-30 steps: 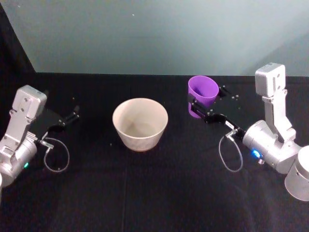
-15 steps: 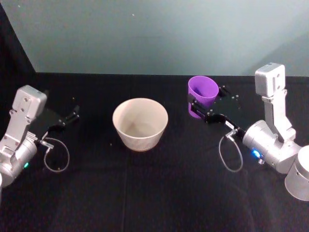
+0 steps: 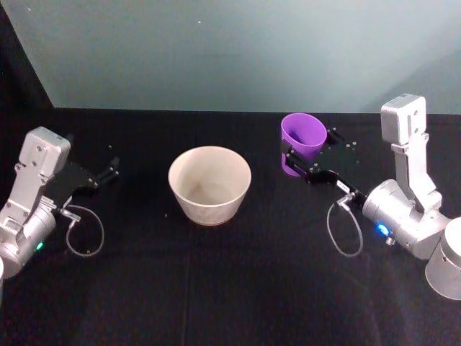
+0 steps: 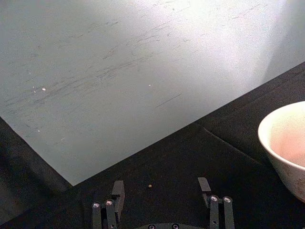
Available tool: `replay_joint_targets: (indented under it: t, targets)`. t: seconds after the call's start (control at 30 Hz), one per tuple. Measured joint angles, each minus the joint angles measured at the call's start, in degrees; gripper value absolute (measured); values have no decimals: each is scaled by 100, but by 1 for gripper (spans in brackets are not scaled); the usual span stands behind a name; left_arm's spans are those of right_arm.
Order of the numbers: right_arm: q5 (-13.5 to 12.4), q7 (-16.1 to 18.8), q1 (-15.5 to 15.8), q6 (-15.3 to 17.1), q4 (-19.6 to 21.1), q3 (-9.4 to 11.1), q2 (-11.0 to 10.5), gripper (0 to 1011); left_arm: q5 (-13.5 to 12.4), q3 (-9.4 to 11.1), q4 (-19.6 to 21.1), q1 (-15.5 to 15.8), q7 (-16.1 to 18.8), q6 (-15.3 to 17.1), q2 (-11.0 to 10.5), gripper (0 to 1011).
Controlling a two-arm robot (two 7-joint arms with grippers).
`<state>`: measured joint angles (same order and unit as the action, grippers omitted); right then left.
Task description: Pick up the cup and pour the mung beans from the cup into the bowl.
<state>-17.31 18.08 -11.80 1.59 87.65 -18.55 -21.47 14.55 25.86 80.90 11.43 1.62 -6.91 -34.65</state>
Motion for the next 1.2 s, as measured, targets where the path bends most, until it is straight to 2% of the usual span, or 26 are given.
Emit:
replay_joint_targets:
  t: [1.2]
  targets:
    - [0,0,0,-1,0,0,0,726,0,0,0,0,0,0,0,1000]
